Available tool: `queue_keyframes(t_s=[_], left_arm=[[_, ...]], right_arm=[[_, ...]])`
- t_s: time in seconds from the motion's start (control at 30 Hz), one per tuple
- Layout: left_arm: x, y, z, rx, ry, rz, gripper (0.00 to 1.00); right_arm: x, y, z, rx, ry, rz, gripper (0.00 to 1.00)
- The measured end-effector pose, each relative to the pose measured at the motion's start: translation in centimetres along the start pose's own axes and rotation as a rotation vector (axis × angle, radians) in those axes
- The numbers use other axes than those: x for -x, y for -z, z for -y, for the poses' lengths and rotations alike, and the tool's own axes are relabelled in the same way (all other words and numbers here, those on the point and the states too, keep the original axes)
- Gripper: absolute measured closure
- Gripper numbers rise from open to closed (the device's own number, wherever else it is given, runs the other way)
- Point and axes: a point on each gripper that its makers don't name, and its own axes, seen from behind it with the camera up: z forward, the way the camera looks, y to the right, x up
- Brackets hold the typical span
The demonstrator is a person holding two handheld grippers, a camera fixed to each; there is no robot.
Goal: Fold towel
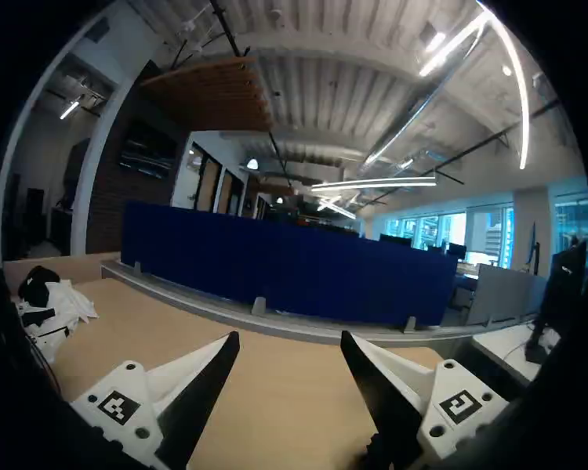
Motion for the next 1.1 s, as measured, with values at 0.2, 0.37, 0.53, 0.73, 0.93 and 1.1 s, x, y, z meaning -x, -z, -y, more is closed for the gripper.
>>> queue_keyframes(t_s=[0.2,0.37,0.53,0.73,0.93,1.1], left_arm=[[-0.2,0.0,0.3,0.003,0.013,-0.006,0.09],[-0.1,0.1,0.3,0.001,0.018,-0.011,0.09],[-0.1,0.1,0.3,0.005,0.020,-0.012,0.09],[-0.2,0.0,0.3,0.002,0.020,-0.013,0.08],[-0.2,0.0,0.3,0.002,0.020,-0.012,0.09],[-0.2,0.0,0.2,0.002,0.020,-0.013,0.08]], right_arm=[[0.4,-0.2,-0.4,0.005,-0.001,0.006,0.00],[0.6,-0.3,-0.6,0.010,-0.004,0.006,0.00],[1.1,-0.3,-1.0,0.015,-0.010,0.007,0.00],[1.7,-0.3,-2.5,0.036,-0.016,0.000,0.00],[2.4,-0.1,-3.6,0.058,-0.037,-0.021,0.00],[4.0,0.1,-4.1,0.058,-0.067,-0.028,0.00]])
